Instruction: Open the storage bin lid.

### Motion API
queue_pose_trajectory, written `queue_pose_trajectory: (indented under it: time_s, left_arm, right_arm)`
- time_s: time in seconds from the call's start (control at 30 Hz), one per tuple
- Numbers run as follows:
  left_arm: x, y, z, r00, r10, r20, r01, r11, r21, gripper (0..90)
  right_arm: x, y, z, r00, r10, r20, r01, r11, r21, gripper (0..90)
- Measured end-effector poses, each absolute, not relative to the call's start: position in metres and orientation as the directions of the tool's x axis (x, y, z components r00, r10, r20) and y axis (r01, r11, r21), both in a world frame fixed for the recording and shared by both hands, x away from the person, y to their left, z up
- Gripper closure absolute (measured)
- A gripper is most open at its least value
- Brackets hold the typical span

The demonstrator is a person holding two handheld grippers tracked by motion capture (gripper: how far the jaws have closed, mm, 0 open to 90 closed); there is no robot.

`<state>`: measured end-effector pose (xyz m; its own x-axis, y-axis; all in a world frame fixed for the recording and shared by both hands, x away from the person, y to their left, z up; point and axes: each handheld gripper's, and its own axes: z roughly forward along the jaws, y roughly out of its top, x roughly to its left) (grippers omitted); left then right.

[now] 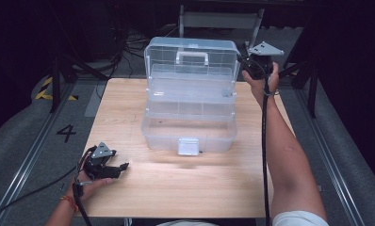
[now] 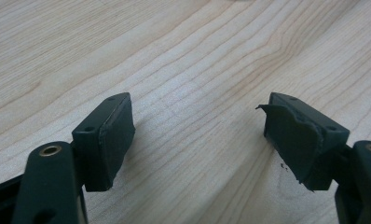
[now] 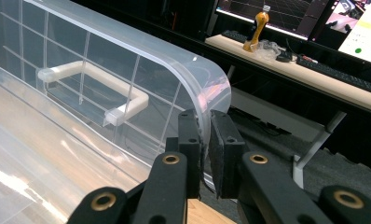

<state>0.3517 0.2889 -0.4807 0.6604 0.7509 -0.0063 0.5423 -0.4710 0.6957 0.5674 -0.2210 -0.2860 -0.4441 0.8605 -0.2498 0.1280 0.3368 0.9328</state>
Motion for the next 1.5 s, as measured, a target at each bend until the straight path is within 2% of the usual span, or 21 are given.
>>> queue_pose_trajectory:
  time_s: [1.5]
  left_arm:
    - [0.352,0.289,-0.481,0.661,0.75,-0.007,0.542,-0.471,0.696,24.6]
  right_arm:
    - [0.605,-0.217,-0.289,-0.434,0.869,-0.239,0.189,0.348,0.918,84.0]
